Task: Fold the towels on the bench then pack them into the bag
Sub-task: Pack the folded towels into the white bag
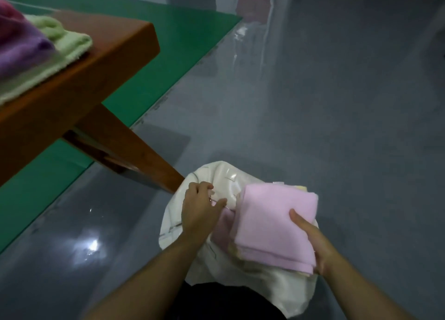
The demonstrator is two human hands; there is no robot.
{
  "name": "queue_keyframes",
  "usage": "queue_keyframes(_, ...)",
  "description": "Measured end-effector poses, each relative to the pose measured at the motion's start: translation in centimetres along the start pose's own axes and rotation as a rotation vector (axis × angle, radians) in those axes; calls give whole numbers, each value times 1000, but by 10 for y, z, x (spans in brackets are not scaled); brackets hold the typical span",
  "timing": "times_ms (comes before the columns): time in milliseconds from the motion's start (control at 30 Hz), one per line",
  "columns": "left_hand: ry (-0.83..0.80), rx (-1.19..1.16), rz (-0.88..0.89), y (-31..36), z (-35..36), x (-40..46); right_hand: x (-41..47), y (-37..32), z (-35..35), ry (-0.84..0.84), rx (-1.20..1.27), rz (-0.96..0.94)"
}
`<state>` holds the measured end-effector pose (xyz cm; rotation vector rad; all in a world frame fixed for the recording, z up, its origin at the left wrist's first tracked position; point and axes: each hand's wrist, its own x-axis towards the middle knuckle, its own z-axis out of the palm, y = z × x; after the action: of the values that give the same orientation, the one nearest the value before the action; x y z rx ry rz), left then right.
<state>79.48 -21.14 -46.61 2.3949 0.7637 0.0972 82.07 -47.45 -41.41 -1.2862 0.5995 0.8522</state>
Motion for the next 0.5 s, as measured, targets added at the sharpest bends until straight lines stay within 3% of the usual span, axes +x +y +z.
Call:
queue_keyframes(67, 63, 222, 126, -11, 7, 1, -5, 8, -2, 51, -19, 38)
queue_keyframes(133, 19, 356, 194, -22, 11, 3, -9, 13, 1, 89, -28, 92)
queue_keyframes(233, -32, 529, 178, -34, 14, 2, -8, 21, 4, 121, -56, 158)
queue_keyframes(367, -16, 433, 153, -39, 11, 1, -9, 30, 13, 120, -46, 187)
queue_keyframes(500, -165, 369, 196, -39, -4, 3, -5, 35, 29, 93, -6, 67)
